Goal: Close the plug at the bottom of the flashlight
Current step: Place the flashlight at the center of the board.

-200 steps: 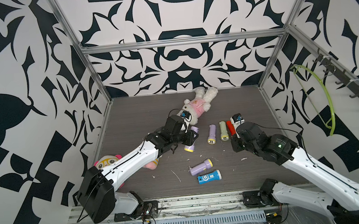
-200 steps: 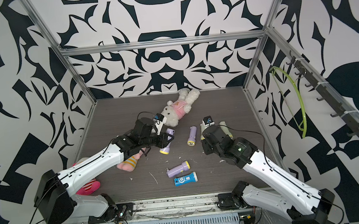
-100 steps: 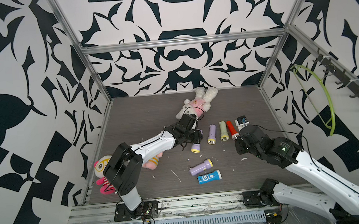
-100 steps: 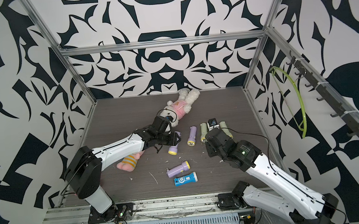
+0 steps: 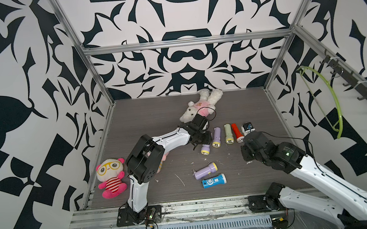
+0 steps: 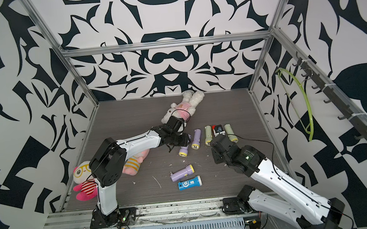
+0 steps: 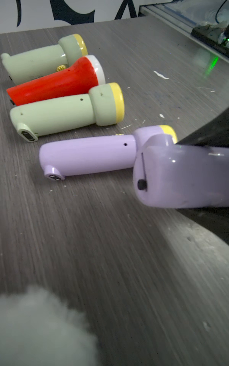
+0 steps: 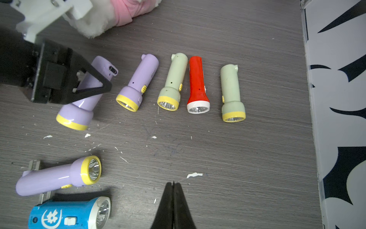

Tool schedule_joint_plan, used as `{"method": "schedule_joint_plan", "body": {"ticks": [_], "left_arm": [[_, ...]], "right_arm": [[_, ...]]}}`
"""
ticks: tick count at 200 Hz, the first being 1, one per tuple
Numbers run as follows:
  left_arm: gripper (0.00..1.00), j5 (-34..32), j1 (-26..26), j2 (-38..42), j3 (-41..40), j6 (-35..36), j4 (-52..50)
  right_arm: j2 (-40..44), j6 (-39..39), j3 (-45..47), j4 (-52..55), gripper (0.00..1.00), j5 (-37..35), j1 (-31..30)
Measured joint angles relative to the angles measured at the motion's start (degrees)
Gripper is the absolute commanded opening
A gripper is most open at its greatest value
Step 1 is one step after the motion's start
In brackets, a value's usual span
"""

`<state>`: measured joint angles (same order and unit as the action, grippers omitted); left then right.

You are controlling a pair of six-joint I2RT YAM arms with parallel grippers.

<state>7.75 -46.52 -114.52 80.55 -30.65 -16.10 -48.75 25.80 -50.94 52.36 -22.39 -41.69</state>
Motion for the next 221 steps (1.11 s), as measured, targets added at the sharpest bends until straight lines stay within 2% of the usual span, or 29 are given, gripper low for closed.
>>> {"method": "schedule_joint_plan", "body": {"ticks": [79, 110, 134, 164, 221], "left_arm": [[0.26, -2.67, 0.96, -8.41, 9.14, -0.90, -3.50], [0.33, -4.44, 1.46, -9.77, 10.91, -1.09, -5.31], [0.50, -6.56, 1.64, -9.94, 11.89, -1.01, -6.56], [0.62, -8.52, 2.08, -10.08, 12.26, -1.64, -7.43], [0.63, -8.63, 2.32, -10.08, 12.22, -1.51, -7.76]], "right_arm": [[1.57, 1.09, 0.02, 0.59, 0.09, 0.00, 0.00], [1.57, 1.09, 0.02, 0.59, 0.10, 0.02, 0.00], [1.57, 1.09, 0.02, 0.59, 0.11, 0.00, 0.00], [1.57, 1.16, 0.02, 0.59, 0.18, 0.00, 0.00], [1.03, 1.31, 0.59, 0.52, 0.21, 0.07, 0.00]]}}
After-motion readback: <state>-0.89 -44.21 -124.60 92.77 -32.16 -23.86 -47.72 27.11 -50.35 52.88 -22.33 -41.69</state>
